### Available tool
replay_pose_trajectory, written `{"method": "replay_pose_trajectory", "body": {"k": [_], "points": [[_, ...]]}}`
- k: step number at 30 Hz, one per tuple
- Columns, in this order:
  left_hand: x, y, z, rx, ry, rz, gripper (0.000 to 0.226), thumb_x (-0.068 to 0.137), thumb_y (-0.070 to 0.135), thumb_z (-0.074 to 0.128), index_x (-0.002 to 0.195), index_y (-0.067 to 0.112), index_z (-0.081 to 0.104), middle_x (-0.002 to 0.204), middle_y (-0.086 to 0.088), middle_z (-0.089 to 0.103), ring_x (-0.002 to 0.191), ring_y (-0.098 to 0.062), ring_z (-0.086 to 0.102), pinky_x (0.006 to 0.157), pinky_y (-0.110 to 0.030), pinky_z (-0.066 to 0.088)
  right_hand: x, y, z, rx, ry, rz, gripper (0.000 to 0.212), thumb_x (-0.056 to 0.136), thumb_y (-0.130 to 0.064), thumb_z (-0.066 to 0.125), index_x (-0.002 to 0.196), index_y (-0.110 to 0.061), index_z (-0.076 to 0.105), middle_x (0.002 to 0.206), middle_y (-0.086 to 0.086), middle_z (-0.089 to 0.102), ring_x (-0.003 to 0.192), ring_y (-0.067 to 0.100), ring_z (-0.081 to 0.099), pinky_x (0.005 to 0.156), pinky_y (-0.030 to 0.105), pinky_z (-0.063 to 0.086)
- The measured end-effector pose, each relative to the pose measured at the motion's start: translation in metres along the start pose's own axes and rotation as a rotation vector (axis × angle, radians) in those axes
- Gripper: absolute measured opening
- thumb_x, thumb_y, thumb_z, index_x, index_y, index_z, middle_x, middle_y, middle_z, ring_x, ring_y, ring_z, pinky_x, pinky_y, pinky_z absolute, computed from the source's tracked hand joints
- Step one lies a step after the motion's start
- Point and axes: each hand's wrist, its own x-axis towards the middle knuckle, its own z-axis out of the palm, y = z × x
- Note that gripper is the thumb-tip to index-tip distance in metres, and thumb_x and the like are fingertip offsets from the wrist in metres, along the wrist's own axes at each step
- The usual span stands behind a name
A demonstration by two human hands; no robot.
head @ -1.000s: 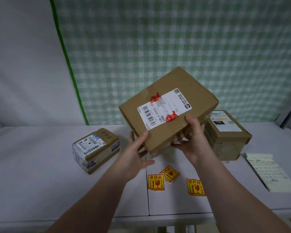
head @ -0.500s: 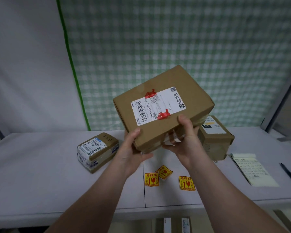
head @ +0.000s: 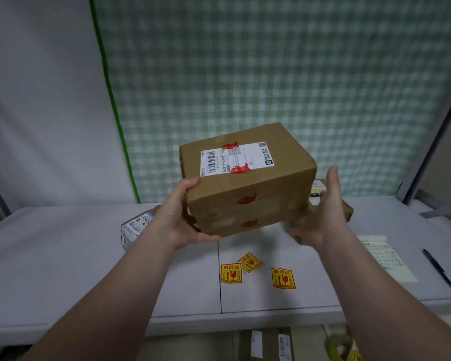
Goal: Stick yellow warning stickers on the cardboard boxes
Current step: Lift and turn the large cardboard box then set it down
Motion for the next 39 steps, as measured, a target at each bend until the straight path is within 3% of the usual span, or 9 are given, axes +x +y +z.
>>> {"method": "replay_pose_trajectory", "body": {"k": [9,14,18,21,25,29,34,37,39], "points": [[-0.009,0.020,-0.023,0.195,-0.002,-0.117,0.051,0.054,0.048,0.069,0.099,0.023,0.067,0.105,-0.016,0.068,0.109,-0.041,0.055,0.090,-0.062,0.042,-0.009,-0.012,-0.017,-0.435,-0.241,0.181,0.110,0.020,-0.087,0.065,0.118,-0.038,0.064,0.131,0.006,0.059,0.125,0.032,0.048,0.110,0.061,0.018],[-0.012,0.021,-0.019,0.024,0.037,-0.027,0.060,0.067,0.062,0.065,0.116,0.027,0.063,0.119,-0.013,0.066,0.109,-0.042,0.058,0.082,-0.071,0.044,-0.020,-0.009,-0.005,-0.428,-0.237,0.241,0.093,0.041,-0.067,0.073,0.124,-0.028,0.058,0.125,0.015,0.057,0.108,0.036,0.055,0.078,0.051,0.049],[-0.012,0.002,0.009,-0.204,0.184,0.175,0.078,0.072,0.059,0.066,0.136,0.026,0.037,0.152,-0.016,0.024,0.126,-0.040,0.045,0.086,-0.064,0.044,-0.031,0.004,0.019,-0.266,-0.101,0.218,0.065,0.054,-0.061,0.071,0.108,-0.027,0.059,0.113,0.011,0.059,0.100,0.029,0.054,0.081,0.050,0.043],[-0.016,-0.022,0.036,-0.014,0.003,0.050,0.083,0.054,0.068,0.069,0.122,0.024,0.050,0.145,-0.011,0.042,0.122,-0.038,0.049,0.086,-0.067,0.041,-0.042,0.021,0.042,-0.153,-0.048,0.212,0.039,0.071,-0.056,0.065,0.094,-0.026,0.056,0.097,0.011,0.060,0.081,0.025,0.055,0.077,0.046,0.044],[-0.009,-0.031,0.046,0.042,0.027,-0.052,0.072,0.051,0.068,0.071,0.107,0.024,0.060,0.126,-0.009,0.058,0.121,-0.037,0.048,0.100,-0.070,0.027,-0.045,0.040,0.059,-0.079,-0.129,0.217,0.075,0.059,-0.059,0.071,0.123,-0.026,0.052,0.104,0.014,0.073,0.082,0.035,0.072,0.046,0.041,0.054],[-0.008,-0.022,0.050,0.020,0.087,-0.033,0.038,0.072,0.055,0.066,0.088,0.020,0.063,0.084,-0.008,0.066,0.085,-0.030,0.058,0.095,-0.061,0.038,-0.043,0.045,0.063,-0.027,-0.139,0.203,0.079,0.058,-0.061,0.073,0.125,-0.025,0.050,0.110,0.016,0.070,0.082,0.035,0.072,0.048,0.045,0.054],[0.001,-0.011,0.037,0.026,0.110,-0.017,0.042,0.066,0.053,0.069,0.094,0.023,0.059,0.107,-0.015,0.061,0.101,-0.037,0.054,0.092,-0.063,0.038,-0.046,0.038,0.055,-0.114,-0.190,0.191,0.056,0.076,-0.059,0.065,0.119,-0.027,0.050,0.112,0.012,0.065,0.066,0.028,0.063,0.070,0.058,0.047],[0.002,-0.013,0.040,0.040,0.115,-0.006,0.034,0.071,0.048,0.068,0.091,0.023,0.057,0.099,-0.012,0.060,0.091,-0.033,0.054,0.095,-0.063,0.036,-0.040,0.033,0.050,-0.131,-0.235,0.201,0.040,0.078,-0.060,0.059,0.095,-0.024,0.060,0.082,0.009,0.071,0.059,0.025,0.063,0.060,0.052,0.048],[0.004,-0.016,0.042,0.023,0.098,-0.002,0.034,0.073,0.045,0.068,0.097,0.024,0.057,0.097,-0.008,0.060,0.088,-0.031,0.054,0.096,-0.065,0.035,-0.029,0.034,0.050,-0.174,-0.238,0.211,0.052,0.071,-0.066,0.063,0.103,-0.026,0.062,0.089,0.012,0.070,0.071,0.030,0.065,0.086,0.071,0.037]]}}
